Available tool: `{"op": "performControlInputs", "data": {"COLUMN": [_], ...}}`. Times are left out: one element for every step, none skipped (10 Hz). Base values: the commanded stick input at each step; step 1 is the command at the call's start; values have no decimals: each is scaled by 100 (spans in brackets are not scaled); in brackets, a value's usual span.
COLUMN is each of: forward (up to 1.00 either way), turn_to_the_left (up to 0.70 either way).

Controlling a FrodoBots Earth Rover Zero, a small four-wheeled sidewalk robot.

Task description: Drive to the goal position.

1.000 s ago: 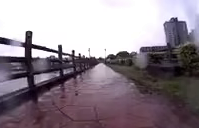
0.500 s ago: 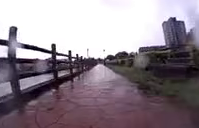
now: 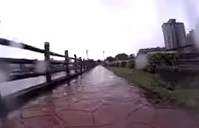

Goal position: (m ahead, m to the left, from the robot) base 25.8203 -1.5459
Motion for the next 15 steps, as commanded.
{"op": "performControlInputs", "data": {"forward": [100, 100, 100, 100, 100, 100, 100, 100, 100, 100, 100, 100, 100, 100, 100], "turn_to_the_left": [0, 0, 0, 0, 0, 0, 0, 0, 0, 0, 0, 0, 0, 0, 0]}}
